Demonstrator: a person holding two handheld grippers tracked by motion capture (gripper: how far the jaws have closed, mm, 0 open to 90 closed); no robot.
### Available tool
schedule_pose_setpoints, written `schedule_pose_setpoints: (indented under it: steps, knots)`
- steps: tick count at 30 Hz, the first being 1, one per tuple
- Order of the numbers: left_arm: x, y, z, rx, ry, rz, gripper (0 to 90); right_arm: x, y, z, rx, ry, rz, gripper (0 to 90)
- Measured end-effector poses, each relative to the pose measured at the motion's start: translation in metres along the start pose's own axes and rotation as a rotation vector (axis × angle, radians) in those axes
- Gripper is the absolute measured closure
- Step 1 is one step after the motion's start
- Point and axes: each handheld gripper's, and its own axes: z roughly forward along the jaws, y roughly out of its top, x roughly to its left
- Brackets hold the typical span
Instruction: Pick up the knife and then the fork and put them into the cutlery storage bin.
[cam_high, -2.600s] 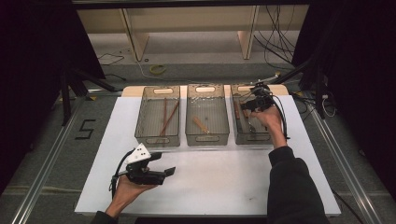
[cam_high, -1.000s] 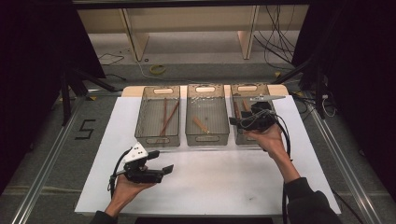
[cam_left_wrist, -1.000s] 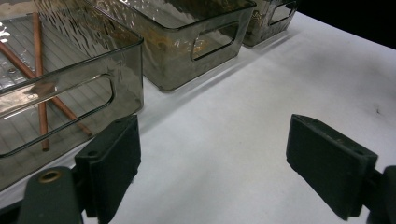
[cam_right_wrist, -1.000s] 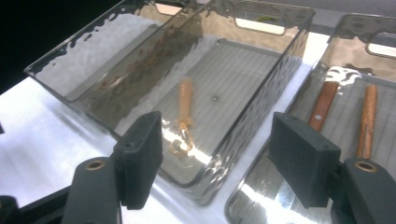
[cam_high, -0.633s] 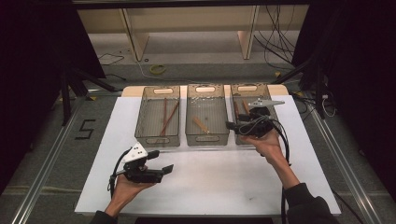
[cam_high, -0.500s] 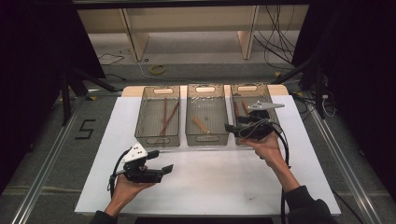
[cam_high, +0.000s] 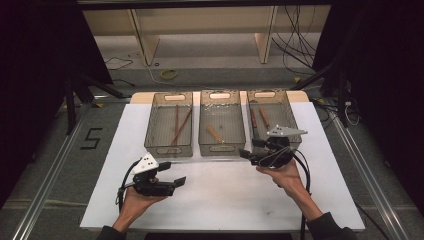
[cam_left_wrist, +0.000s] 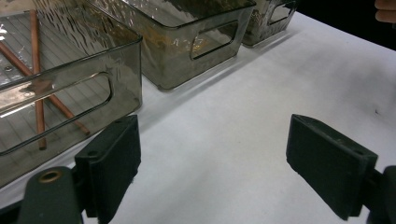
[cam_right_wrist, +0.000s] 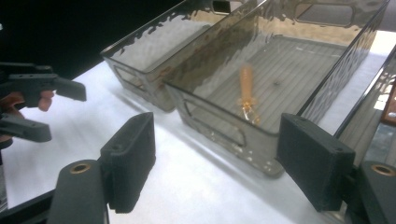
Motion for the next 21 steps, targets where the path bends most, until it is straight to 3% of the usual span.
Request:
schedule_pose_setpoints:
  steps: [8,18,21]
  knots:
    - [0.001,0.001,0.000,-0.002,-0.011,-0.007,17.3,0.006,-0.018,-0.010,-0.013,0.024,0.000,27.5]
    - [0.000,0.000,-0.001,-0.008,-0.020,-0.009,17.3,0.006,-0.038,-0.026,-0.060,0.009,-0.005,26.1]
    - [0.000,0.000,-0.001,-0.009,-0.024,-0.014,17.3,0.006,-0.043,-0.031,-0.071,0.018,0.014,26.0]
